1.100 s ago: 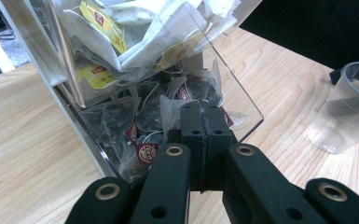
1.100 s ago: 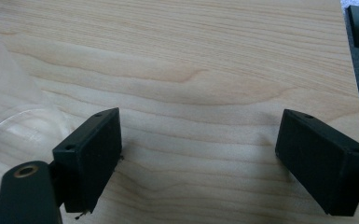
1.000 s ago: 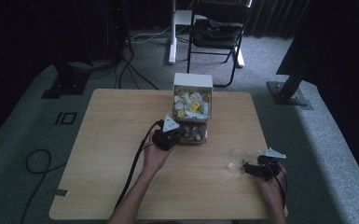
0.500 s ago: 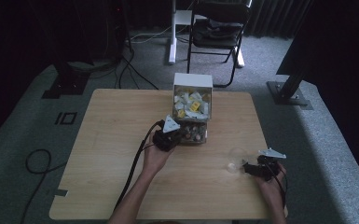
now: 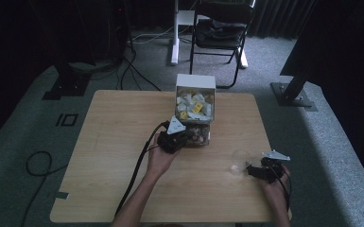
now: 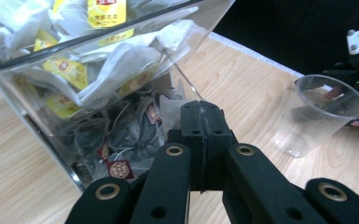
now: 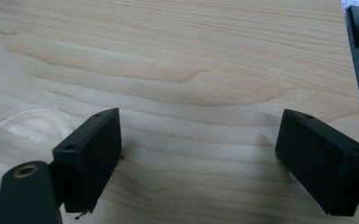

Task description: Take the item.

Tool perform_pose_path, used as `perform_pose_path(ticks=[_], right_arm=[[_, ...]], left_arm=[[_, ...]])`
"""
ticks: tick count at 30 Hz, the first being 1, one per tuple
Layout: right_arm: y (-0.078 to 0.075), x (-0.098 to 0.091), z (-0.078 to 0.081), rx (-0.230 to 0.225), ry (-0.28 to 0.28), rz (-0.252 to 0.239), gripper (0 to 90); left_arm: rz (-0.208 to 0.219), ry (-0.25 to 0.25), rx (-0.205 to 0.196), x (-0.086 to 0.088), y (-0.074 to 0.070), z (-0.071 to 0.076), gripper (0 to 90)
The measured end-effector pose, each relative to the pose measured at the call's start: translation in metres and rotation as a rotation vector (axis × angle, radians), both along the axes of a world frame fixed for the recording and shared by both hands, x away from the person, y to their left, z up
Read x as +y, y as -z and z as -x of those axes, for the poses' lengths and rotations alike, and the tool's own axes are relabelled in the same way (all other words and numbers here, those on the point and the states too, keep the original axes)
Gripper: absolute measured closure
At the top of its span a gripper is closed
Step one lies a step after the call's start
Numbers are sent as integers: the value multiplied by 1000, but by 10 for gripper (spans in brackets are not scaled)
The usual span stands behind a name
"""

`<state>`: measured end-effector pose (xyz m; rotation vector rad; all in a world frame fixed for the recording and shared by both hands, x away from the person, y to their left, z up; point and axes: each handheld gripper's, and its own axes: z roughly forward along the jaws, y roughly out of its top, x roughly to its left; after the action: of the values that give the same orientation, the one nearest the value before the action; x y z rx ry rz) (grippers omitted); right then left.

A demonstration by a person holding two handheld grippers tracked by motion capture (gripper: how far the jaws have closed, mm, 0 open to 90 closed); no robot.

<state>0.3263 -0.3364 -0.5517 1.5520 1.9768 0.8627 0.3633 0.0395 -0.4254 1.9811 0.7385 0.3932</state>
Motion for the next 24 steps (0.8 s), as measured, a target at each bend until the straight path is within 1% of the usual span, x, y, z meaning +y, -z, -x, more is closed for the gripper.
perform_pose_path(ticks=[5, 15, 24], right_arm=[[0, 0, 0, 0, 0, 0, 143], [0, 0, 0, 0, 0, 0, 144], [0, 0, 0, 0, 1, -1, 143]], left_arm=[[7, 21, 6, -4, -2, 2, 900], [20, 40, 6, -8, -4, 5, 900], [21, 61, -4, -15, -9, 7, 900]])
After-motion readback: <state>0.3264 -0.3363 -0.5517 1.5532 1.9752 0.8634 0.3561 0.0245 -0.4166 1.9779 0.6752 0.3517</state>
